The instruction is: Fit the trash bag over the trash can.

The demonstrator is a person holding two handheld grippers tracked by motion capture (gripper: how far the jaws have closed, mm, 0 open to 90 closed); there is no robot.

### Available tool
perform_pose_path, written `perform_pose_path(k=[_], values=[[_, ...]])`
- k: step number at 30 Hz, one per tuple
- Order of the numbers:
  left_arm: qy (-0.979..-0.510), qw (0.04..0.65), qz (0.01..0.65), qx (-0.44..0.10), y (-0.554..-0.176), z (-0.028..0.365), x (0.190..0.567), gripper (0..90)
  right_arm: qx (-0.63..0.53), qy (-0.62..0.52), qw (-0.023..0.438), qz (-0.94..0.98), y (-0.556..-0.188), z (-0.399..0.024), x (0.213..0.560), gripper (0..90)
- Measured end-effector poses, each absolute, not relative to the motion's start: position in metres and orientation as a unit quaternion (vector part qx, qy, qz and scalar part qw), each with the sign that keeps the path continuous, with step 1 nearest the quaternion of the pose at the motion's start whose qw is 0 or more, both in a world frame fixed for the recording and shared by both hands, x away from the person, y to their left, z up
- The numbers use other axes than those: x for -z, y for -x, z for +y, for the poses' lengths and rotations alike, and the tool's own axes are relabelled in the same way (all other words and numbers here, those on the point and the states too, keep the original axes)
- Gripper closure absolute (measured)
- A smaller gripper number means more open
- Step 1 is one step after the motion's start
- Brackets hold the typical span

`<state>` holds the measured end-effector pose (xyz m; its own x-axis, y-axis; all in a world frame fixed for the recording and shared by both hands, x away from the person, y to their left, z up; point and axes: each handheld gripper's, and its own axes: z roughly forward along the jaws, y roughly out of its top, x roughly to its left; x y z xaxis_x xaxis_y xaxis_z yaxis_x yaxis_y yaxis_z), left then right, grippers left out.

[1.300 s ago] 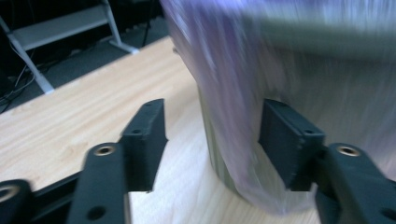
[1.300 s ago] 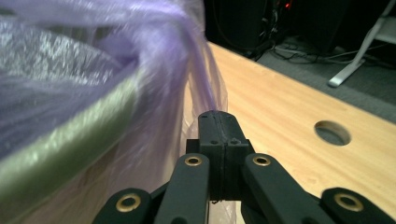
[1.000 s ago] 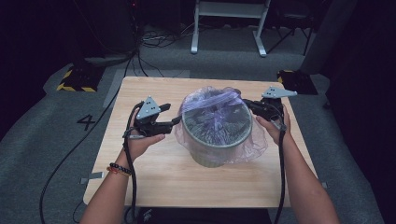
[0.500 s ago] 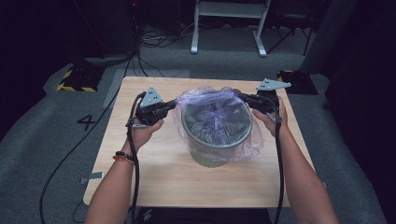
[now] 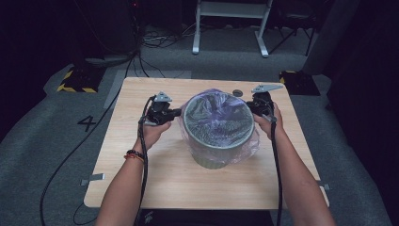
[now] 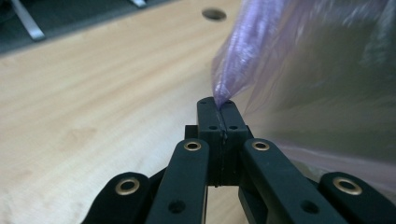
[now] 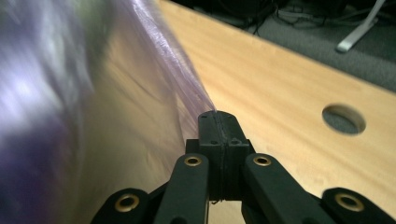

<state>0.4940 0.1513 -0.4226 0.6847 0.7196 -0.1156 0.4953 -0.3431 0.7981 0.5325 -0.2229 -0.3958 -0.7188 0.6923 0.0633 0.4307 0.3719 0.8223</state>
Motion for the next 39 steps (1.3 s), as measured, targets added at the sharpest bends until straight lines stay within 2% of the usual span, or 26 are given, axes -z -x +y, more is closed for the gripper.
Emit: perform_pose_path(k=[7,10,11,13,16,17,19,25,31,36,39], values=[[-0.808,0.432,0.371,-0.151,-0.479,0.153,0.440,86.6,-0.442,-0.354,0.140,0.812,-0.522,-0.241,0.416,89.5],[-0.804,0.433,0.373,-0.163,-0.472,0.157,0.444,82.2,-0.439,-0.357,0.147,0.811,-0.516,-0.249,0.421,84.1],[-0.798,0.435,0.379,-0.173,-0.469,0.158,0.444,76.7,-0.436,-0.358,0.151,0.812,-0.514,-0.251,0.422,81.1],[-0.788,0.439,0.388,-0.187,-0.463,0.160,0.444,59.5,-0.442,-0.353,0.154,0.810,-0.509,-0.256,0.425,77.0],[-0.779,0.450,0.387,-0.203,-0.450,0.164,0.440,42.5,-0.438,-0.362,0.178,0.803,-0.503,-0.263,0.424,59.9],[-0.779,0.449,0.384,-0.213,-0.447,0.165,0.438,37.9,-0.440,-0.366,0.182,0.799,-0.500,-0.267,0.424,57.3],[-0.779,0.452,0.369,-0.229,-0.437,0.169,0.436,34.3,-0.444,-0.358,0.190,0.799,-0.494,-0.274,0.423,53.3],[-0.788,0.470,0.343,-0.205,-0.416,0.183,0.437,29.0,-0.449,-0.363,0.203,0.791,-0.478,-0.298,0.421,40.2],[-0.822,0.453,0.285,-0.194,-0.395,0.174,0.442,25.7,-0.464,-0.351,0.224,0.782,-0.464,-0.313,0.412,33.4],[-0.836,0.443,0.265,-0.185,-0.384,0.159,0.446,19.2,-0.444,-0.288,0.217,0.821,-0.435,-0.305,0.412,28.9],[-0.841,0.438,0.257,-0.186,-0.383,0.151,0.447,18.8,-0.456,-0.274,0.200,0.823,-0.421,-0.306,0.417,27.8]])
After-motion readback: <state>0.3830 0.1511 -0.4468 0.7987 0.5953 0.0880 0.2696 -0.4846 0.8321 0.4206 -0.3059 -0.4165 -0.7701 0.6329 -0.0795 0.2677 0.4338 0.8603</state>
